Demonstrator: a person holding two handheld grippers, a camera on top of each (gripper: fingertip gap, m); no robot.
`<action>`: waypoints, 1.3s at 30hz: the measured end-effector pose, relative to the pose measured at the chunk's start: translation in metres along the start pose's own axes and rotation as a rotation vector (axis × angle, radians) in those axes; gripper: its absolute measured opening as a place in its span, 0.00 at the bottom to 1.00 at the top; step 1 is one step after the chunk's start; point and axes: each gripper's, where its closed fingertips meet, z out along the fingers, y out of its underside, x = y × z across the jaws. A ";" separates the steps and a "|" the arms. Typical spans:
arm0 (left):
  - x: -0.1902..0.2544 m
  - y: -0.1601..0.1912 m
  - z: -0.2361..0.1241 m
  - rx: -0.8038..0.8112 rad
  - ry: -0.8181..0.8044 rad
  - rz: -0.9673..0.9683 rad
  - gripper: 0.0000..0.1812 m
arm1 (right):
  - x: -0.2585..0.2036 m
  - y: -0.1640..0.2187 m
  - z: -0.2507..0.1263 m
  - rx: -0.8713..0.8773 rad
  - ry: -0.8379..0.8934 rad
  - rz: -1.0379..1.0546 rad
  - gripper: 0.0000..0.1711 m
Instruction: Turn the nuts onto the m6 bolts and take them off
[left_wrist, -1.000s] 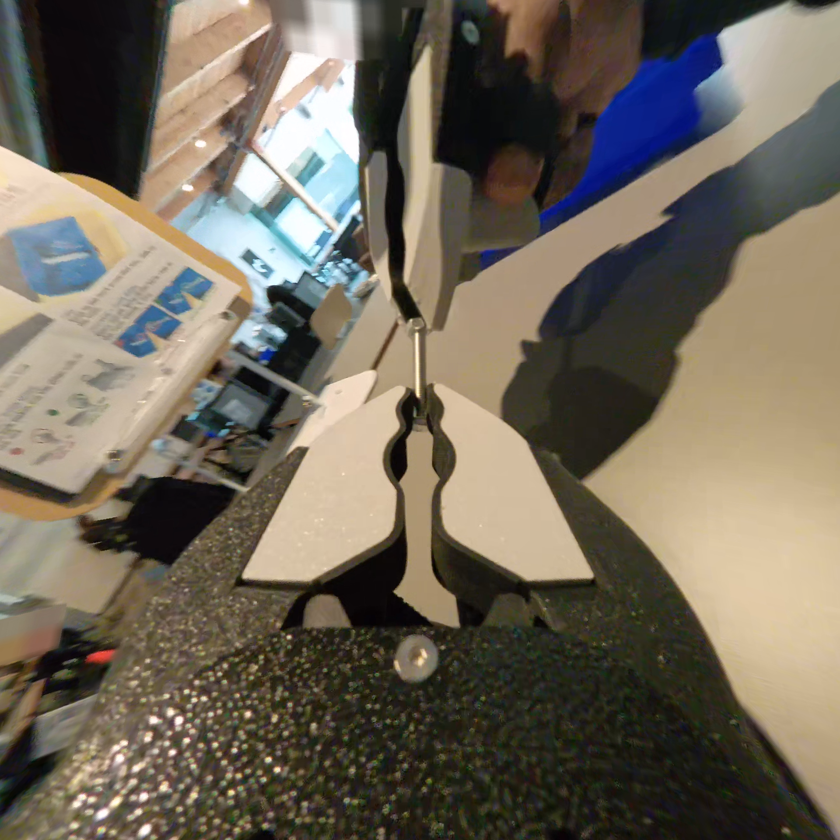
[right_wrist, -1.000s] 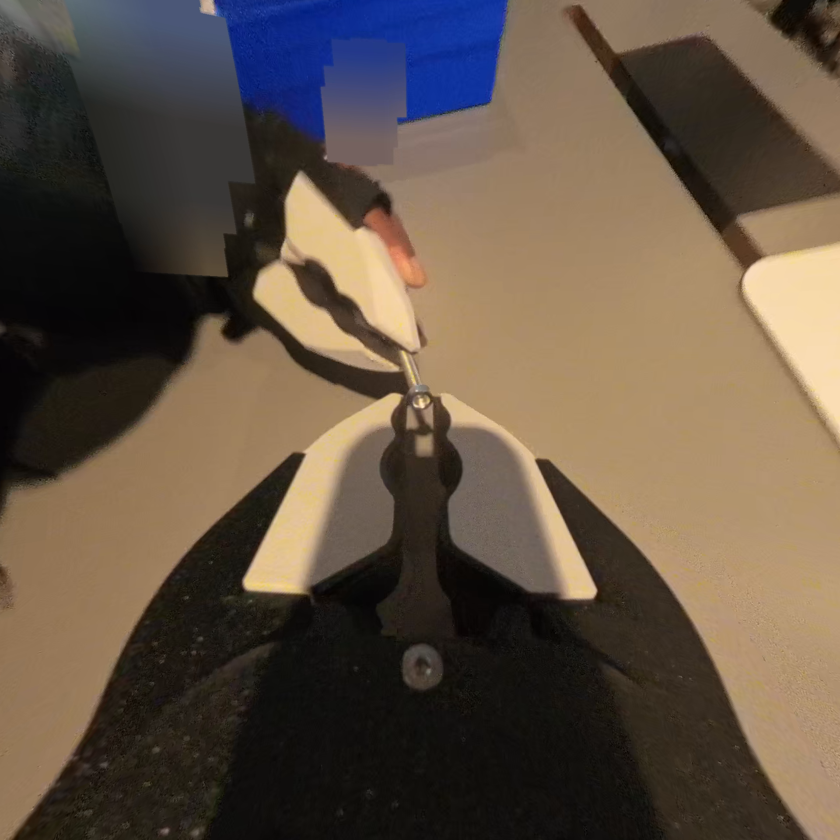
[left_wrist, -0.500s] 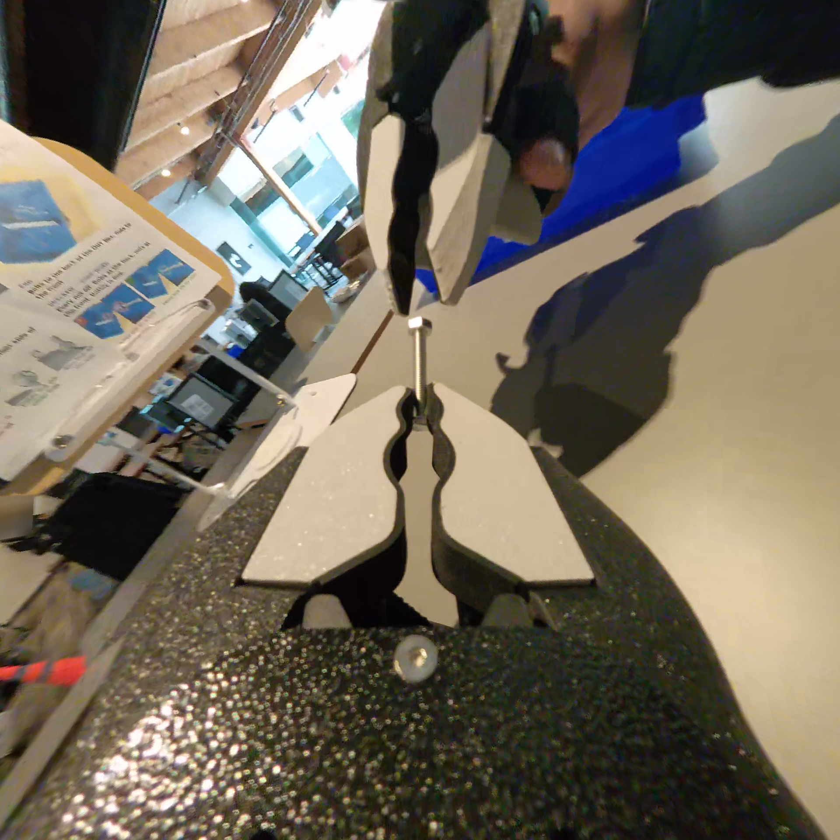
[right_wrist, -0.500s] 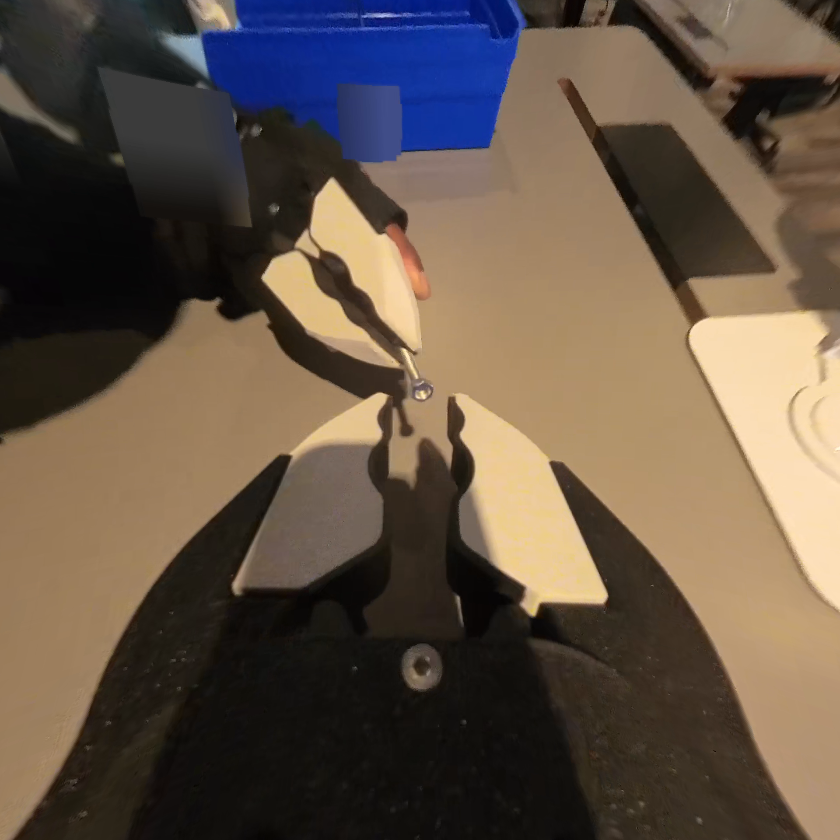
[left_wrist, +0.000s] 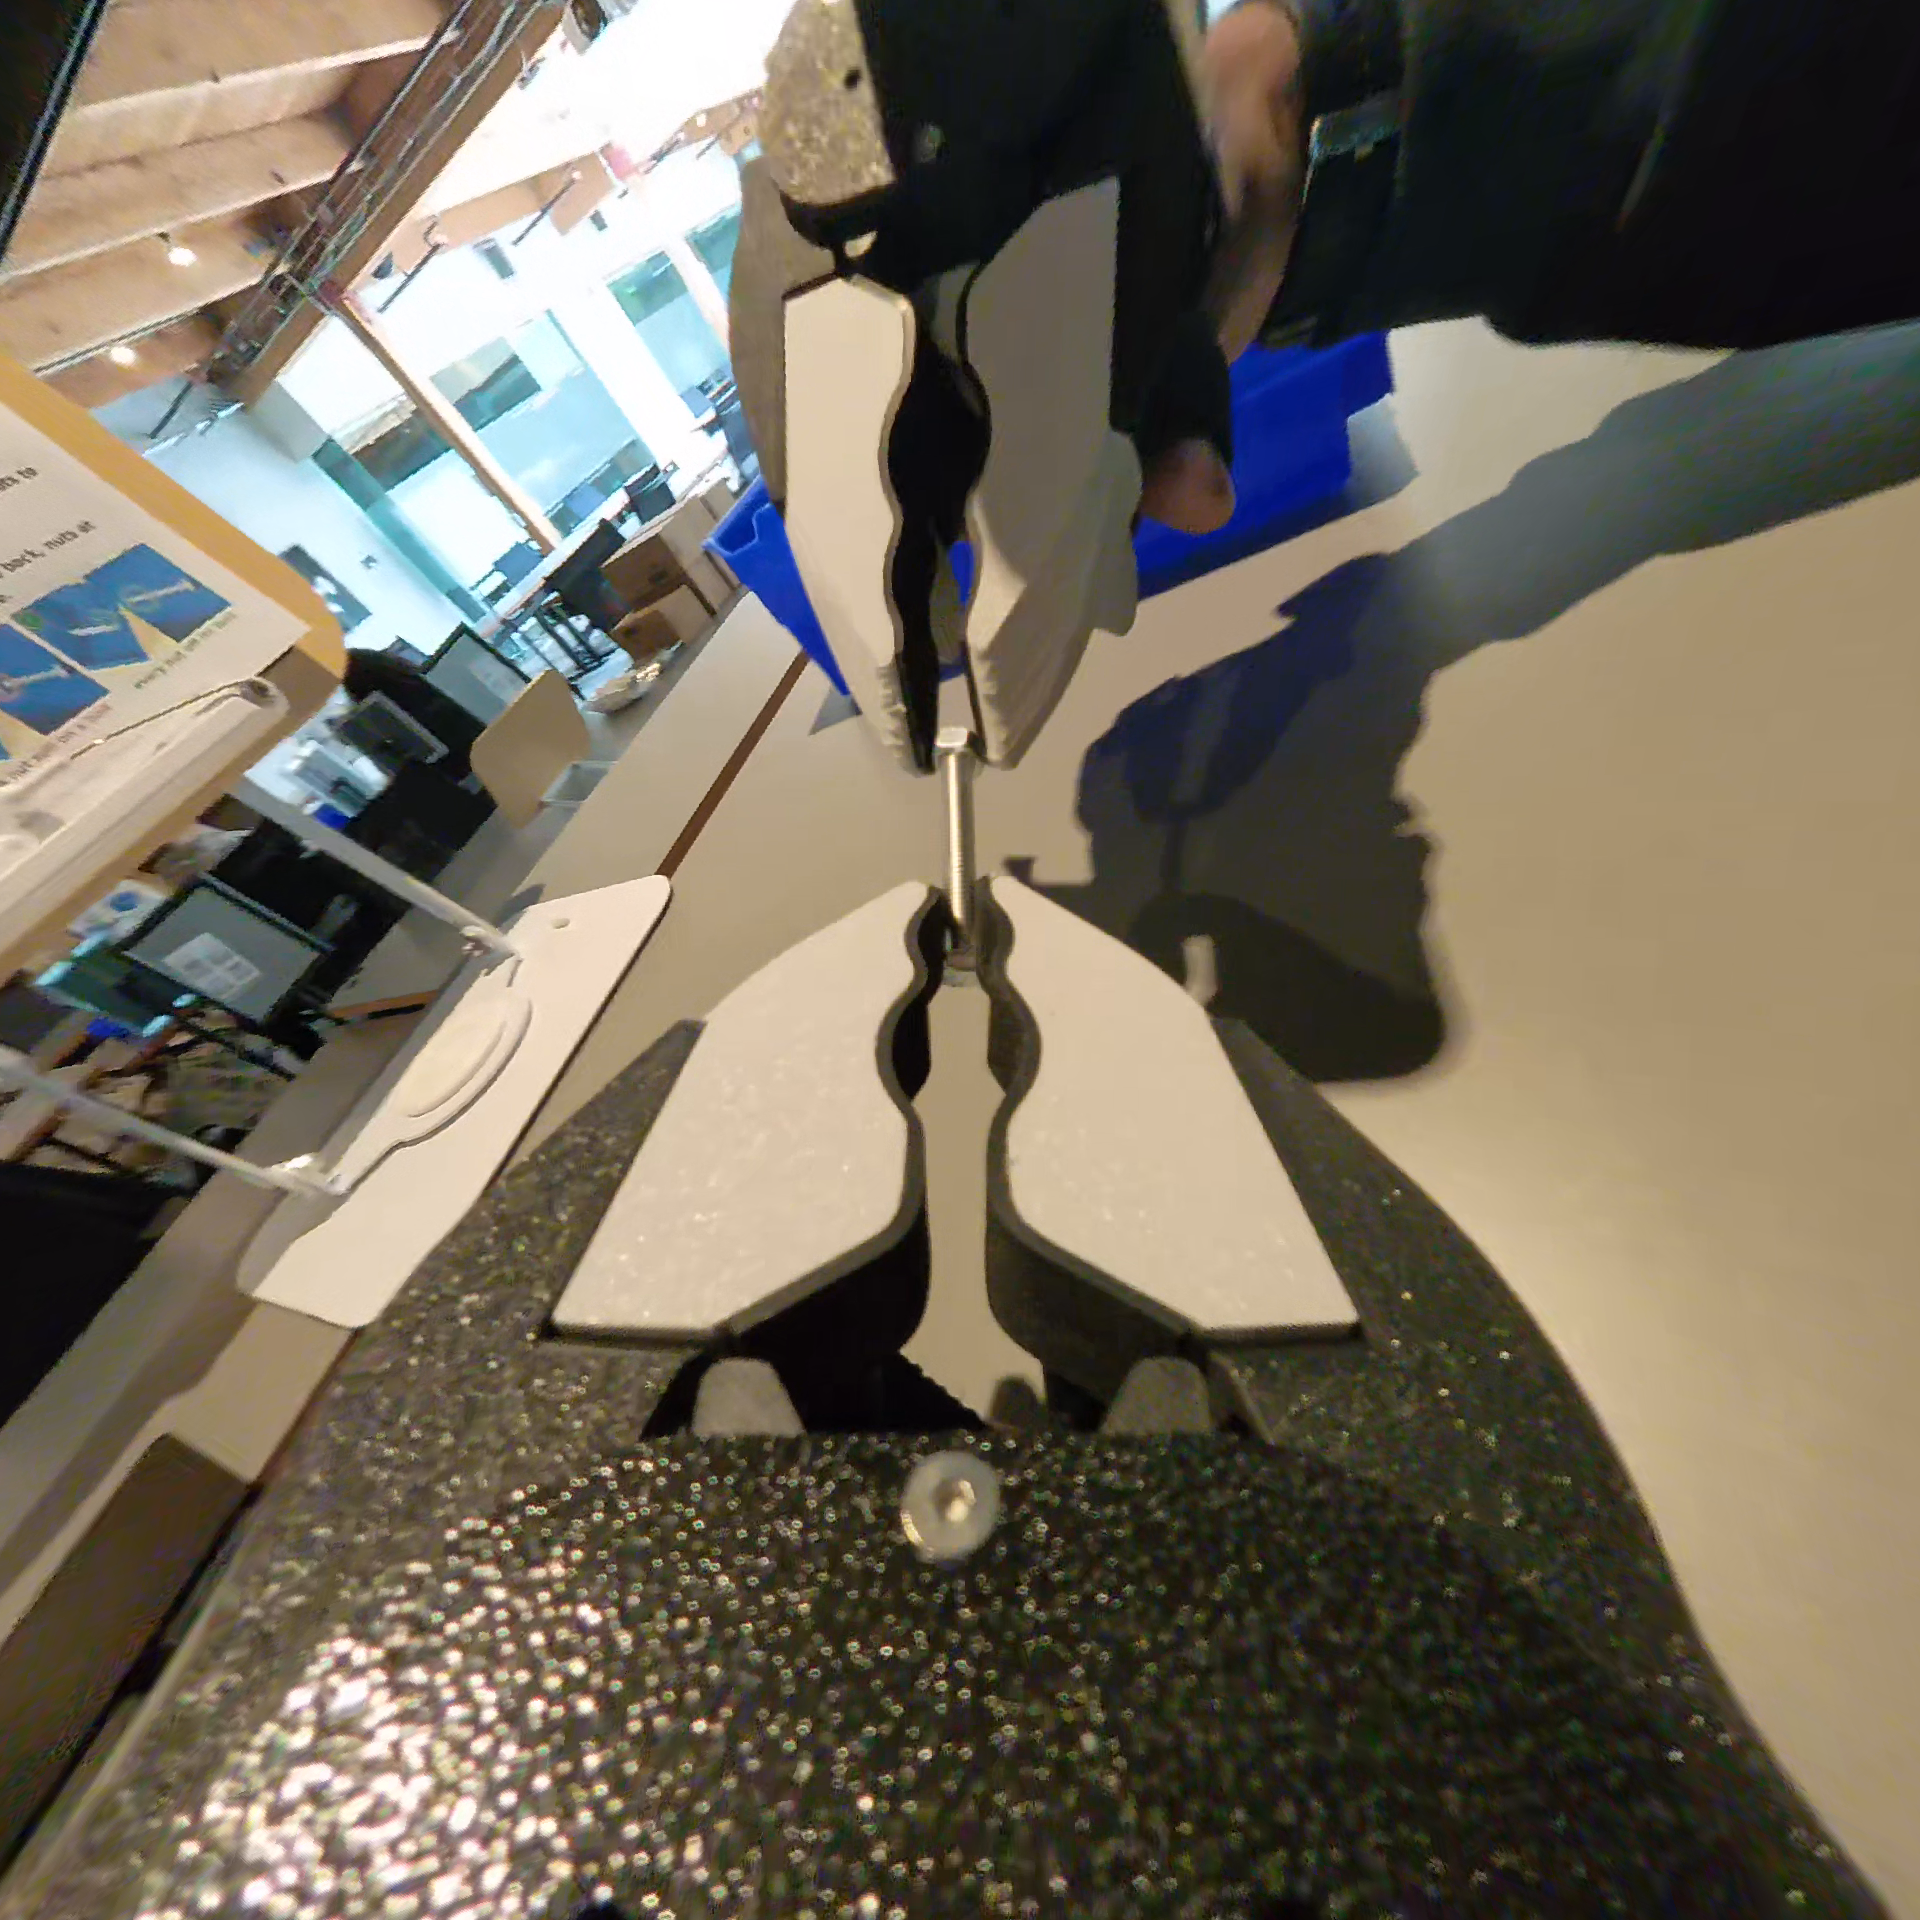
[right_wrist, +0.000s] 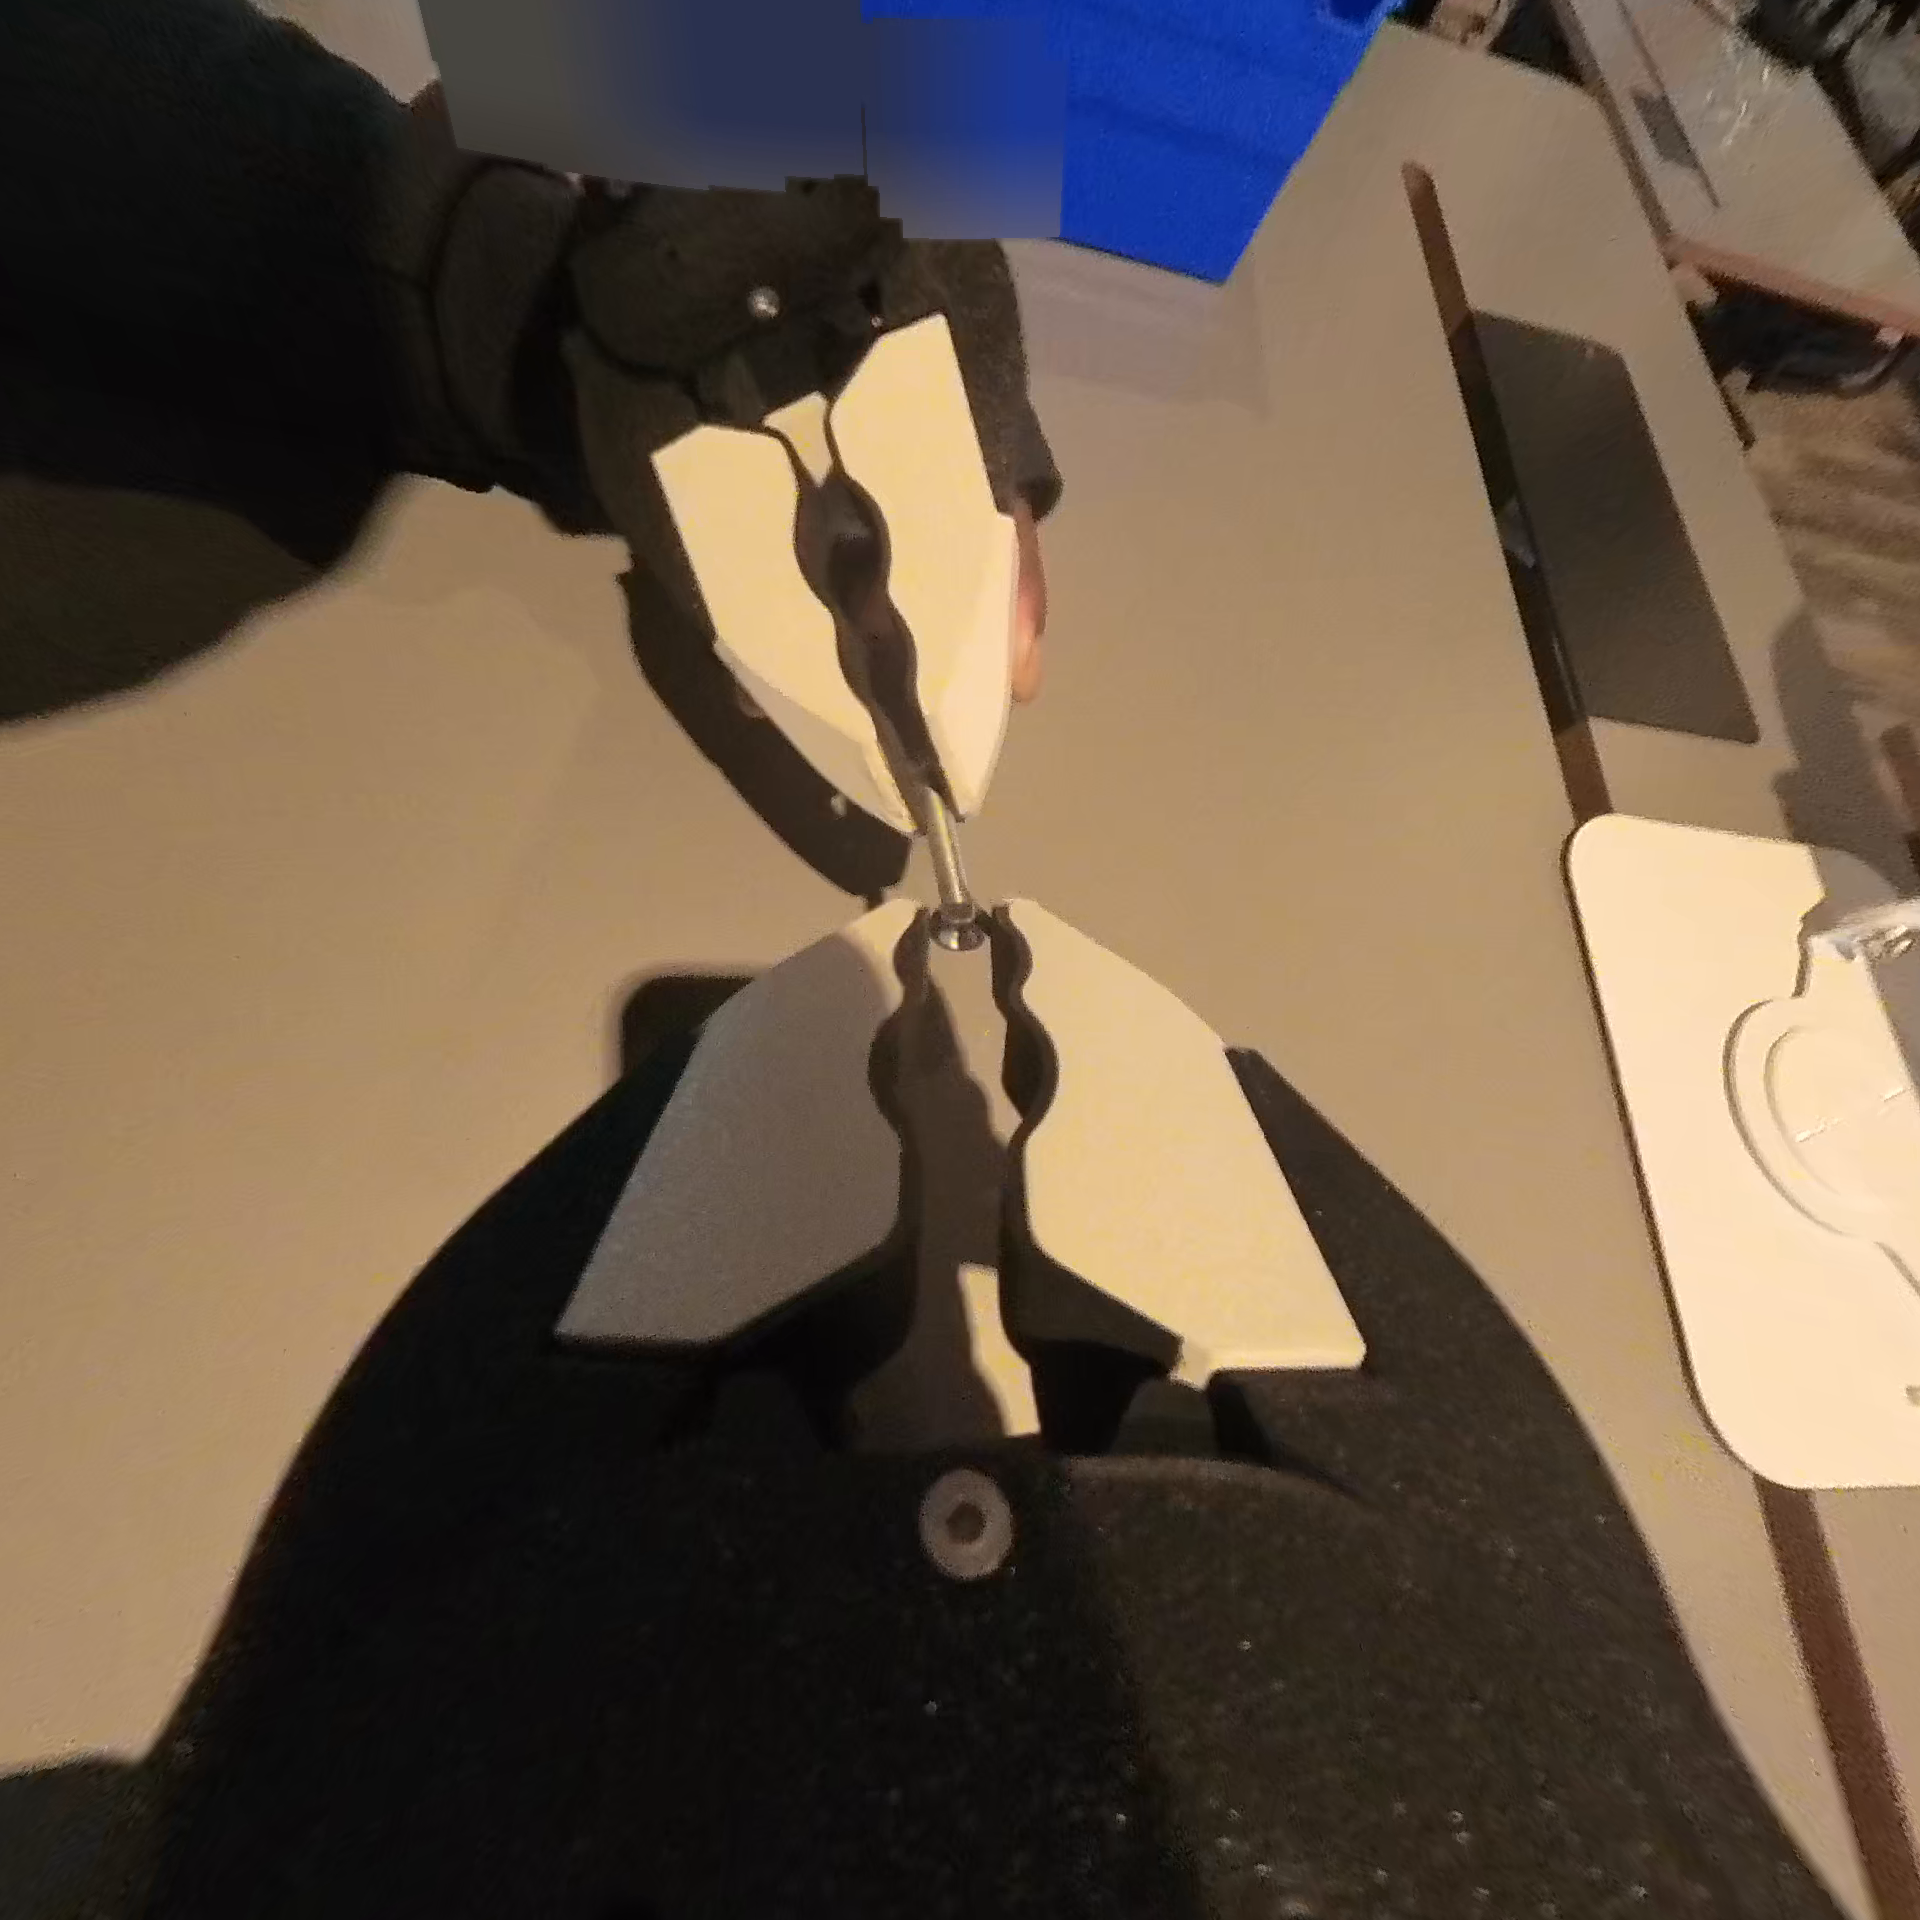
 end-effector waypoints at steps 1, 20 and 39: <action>-0.001 0.001 0.000 -0.013 -0.014 0.022 0.03 | 0.001 0.000 0.001 -0.006 -0.004 0.033 0.06; 0.009 0.007 0.005 -0.157 -0.075 0.404 0.03 | -0.013 0.013 0.002 -0.017 -0.327 0.668 0.06; 0.002 -0.009 -0.004 0.100 0.071 -0.155 0.03 | -0.007 -0.017 -0.022 0.092 -0.109 0.113 0.14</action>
